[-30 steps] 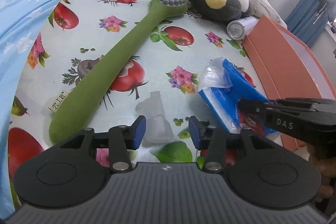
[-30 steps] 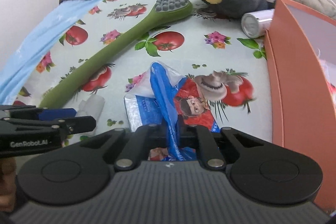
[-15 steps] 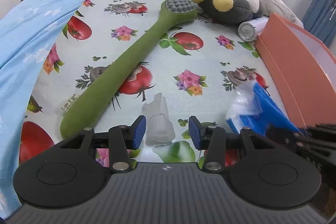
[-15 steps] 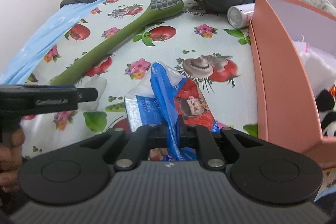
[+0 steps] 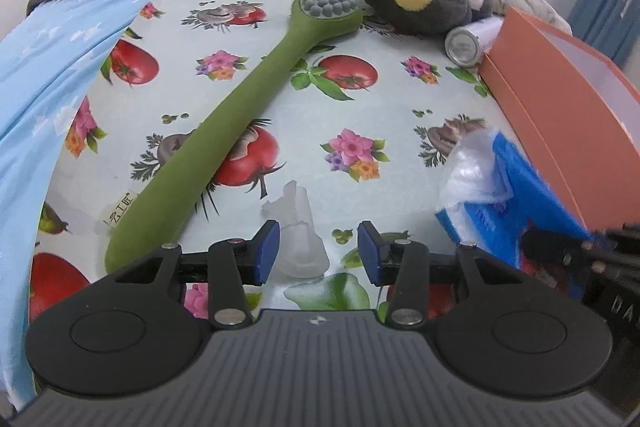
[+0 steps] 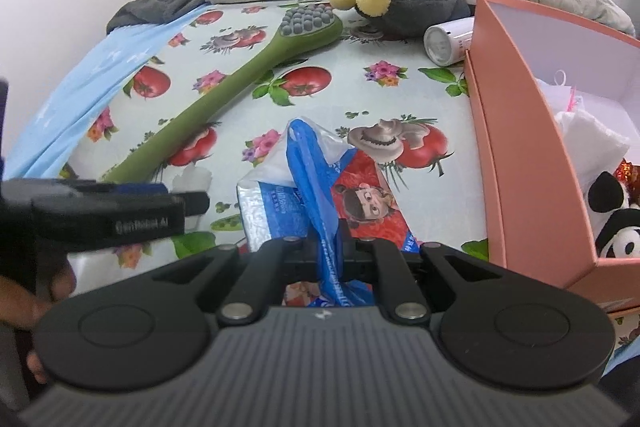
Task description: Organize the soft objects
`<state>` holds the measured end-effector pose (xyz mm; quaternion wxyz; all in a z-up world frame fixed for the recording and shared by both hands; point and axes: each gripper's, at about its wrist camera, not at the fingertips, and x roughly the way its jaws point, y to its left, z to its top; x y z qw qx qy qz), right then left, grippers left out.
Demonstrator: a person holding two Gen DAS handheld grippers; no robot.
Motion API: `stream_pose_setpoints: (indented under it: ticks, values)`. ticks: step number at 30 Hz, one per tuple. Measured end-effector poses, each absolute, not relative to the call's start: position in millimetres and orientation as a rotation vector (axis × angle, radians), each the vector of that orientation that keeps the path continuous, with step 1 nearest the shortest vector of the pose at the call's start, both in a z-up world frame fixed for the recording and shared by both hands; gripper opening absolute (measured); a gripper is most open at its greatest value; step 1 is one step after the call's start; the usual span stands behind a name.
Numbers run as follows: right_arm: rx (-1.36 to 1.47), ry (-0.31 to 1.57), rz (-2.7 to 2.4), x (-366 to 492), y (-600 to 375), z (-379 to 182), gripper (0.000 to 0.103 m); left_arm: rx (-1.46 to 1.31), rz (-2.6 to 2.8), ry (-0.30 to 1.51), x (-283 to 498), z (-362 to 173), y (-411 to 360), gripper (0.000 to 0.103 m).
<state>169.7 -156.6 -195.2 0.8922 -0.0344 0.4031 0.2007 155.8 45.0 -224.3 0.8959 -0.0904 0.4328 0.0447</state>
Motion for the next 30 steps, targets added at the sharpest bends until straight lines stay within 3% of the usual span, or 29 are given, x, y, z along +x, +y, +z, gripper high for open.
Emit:
stream_pose_setpoints:
  ticks: [2,7,8,12,21,30]
  values:
    - [-0.066,0.840,0.409,173.0,-157.1,-195.0,0.010,-0.160,0.084,0.900,155.5,-225.5,41.8,0.049]
    - [-0.059,0.855,0.381,188.7,-155.8,-198.6,0.010,-0.090,0.052,0.895,159.8,-229.3,36.3,0.029]
    - [-0.057,0.858,0.384,192.9,-154.7,-198.8,0.010,-0.080,0.053,0.902,163.0,-230.3,37.3,0.020]
    - [-0.044,0.901,0.395,214.5,-148.0,-197.5,0.010,-0.050,0.010,0.937,176.2,-233.7,40.0,0.013]
    - [-0.020,1.004,0.342,245.2,-156.3,-163.5,0.010,-0.106,-0.009,1.028,219.6,-196.0,48.0,0.013]
    - [0.036,0.856,0.355,224.6,-194.3,-147.7,0.010,-0.192,-0.027,0.928,225.8,-158.6,40.6,0.013]
